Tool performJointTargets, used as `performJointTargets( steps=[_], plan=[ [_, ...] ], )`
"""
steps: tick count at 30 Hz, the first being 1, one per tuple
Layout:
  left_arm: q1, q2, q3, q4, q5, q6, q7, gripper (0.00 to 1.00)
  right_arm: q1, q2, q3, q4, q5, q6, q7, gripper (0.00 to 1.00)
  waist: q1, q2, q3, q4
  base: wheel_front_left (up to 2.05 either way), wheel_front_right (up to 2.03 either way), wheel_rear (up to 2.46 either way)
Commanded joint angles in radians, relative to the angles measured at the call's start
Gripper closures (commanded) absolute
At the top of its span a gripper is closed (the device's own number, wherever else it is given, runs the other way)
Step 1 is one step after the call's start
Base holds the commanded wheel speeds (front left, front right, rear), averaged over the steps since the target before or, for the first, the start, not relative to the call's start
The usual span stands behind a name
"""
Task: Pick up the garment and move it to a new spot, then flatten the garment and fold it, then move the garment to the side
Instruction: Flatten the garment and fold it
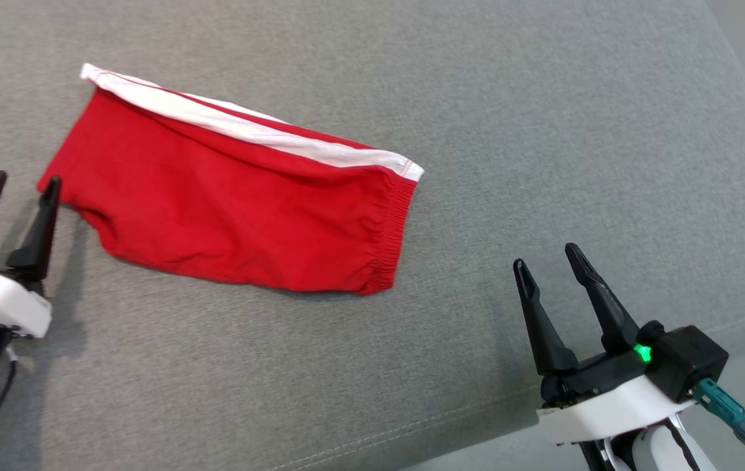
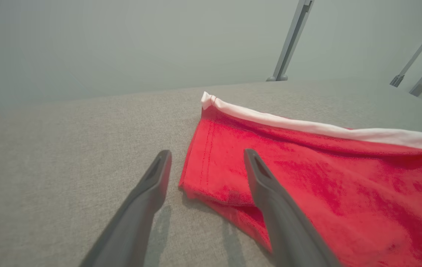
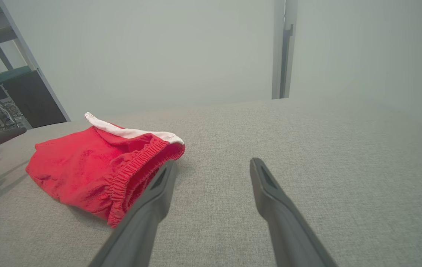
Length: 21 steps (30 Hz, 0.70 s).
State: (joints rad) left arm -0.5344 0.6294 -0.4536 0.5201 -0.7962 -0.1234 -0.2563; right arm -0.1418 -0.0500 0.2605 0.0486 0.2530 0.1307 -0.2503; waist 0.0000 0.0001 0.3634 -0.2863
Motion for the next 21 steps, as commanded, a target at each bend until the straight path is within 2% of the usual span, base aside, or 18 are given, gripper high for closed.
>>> performJointTargets(
  steps=[1, 4, 9, 12, 15, 20, 21],
  plan=[
    [-0.03, 0.067, 0.031, -0.009, -0.022, -0.007, 0.001, 0.0, 0.014, 0.0, 0.021, -0.042, 0.013, 0.0, -0.011, 0.0, 0.0, -0.0001, 0.037, -0.039, 0.0, 0.0, 0.0],
    [-0.05, 0.117, 0.012, -0.002, -0.083, -0.007, 0.012, 0.0, 0.039, 0.0, 0.025, -0.088, 0.018, 0.0, -0.011, 0.0, 0.0, -0.0001, 0.066, -0.073, 0.0, 0.0, 0.0],
    [-0.063, 0.164, -0.006, -0.009, -0.216, -0.007, 0.046, 0.0, 0.068, 0.0, 0.028, -0.134, -0.007, 0.0, -0.011, 0.0, 0.0, -0.0001, 0.098, -0.109, 0.0, 0.0, 0.0],
    [-0.063, 0.195, -0.042, -0.012, -0.254, -0.007, 0.079, 0.0, 0.079, 0.0, 0.028, -0.151, -0.011, 0.0, -0.011, 0.0, 0.0, -0.0001, 0.106, -0.115, 0.0, 0.0, 0.0],
    [-0.072, 0.214, -0.061, 0.007, -0.27, -0.007, 0.087, 0.0, 0.085, 0.0, 0.031, -0.163, -0.014, 0.0, -0.011, 0.0, 0.0, -0.0001, 0.111, -0.117, 0.0, 0.0, 0.0],
    [-0.082, 0.212, -0.096, 0.015, -0.302, -0.007, 0.109, 0.0, 0.082, 0.0, 0.033, -0.162, -0.013, 0.0, -0.011, 0.0, 0.0, -0.0001, 0.112, -0.112, 0.0, 0.0, 0.0],
    [-0.082, 0.214, -0.109, 0.011, -0.308, -0.007, 0.118, 0.26, 0.081, 0.0, 0.034, -0.161, -0.013, 0.0, -0.011, 0.0, 0.0, -0.0001, 0.113, -0.111, 0.0, 0.0, 0.0]
  ],
)
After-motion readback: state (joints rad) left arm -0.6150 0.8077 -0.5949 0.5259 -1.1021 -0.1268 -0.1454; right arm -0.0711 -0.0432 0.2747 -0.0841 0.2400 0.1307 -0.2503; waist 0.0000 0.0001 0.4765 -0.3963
